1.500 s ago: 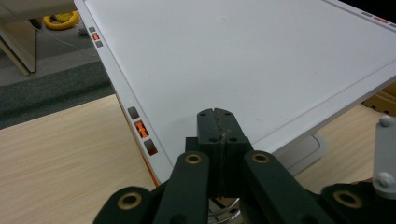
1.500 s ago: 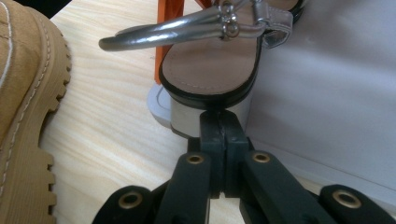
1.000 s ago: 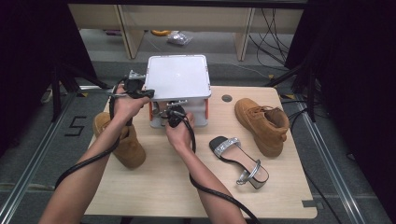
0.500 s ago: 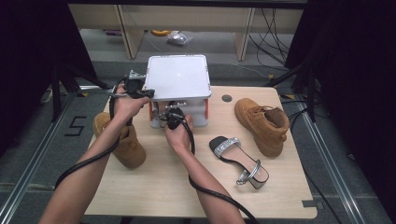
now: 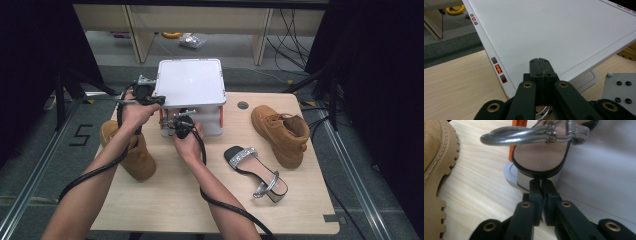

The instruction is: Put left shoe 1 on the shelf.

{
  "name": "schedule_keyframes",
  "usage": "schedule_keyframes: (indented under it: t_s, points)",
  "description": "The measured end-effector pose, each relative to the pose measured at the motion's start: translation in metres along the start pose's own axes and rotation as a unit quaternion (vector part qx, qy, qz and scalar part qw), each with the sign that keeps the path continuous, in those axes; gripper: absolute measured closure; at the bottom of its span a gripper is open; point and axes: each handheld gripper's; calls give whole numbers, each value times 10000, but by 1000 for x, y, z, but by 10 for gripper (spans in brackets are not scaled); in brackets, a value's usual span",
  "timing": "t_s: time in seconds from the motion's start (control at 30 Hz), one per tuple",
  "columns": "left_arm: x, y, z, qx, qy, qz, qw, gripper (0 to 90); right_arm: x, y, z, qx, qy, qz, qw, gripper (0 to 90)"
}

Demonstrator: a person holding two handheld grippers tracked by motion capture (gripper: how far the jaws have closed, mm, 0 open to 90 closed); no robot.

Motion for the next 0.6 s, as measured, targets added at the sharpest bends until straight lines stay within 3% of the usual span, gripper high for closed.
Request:
schedule_keyframes:
  t_s: [0.1,0.13,0.2,0.27,0.3,0.37,0.4,0.6]
  points:
    - [0,0,0,21,-1,20,10000,898,0,-1,4,-46,69,-69,9999,833]
    - [0,0,0,25,-6,18,10000,898,2,-1,5,-25,80,16,10000,814]
    - [-1,0,0,2,-16,-32,10000,898,2,-1,11,-25,135,-22,9999,747]
    - [2,-1,-2,134,-27,107,9999,898,5,-1,19,11,115,102,9999,735]
    - [0,0,0,8,11,-18,10000,898,6,-1,24,30,106,112,9999,728]
    - [0,0,0,38,-11,8,10000,898,8,-1,35,-21,122,91,9999,707]
    - [0,-1,0,43,-5,6,10000,898,11,-1,38,8,102,195,9998,701]
    - [2,0,-1,80,38,47,9999,898,28,-9,59,-128,51,281,9995,658]
Point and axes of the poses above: each handheld gripper's, and its own axes: z roughly backward along the jaws, y roughly out of its top, x roughly to its right, and after that the axes turned 4 degrees about -x, right-handed
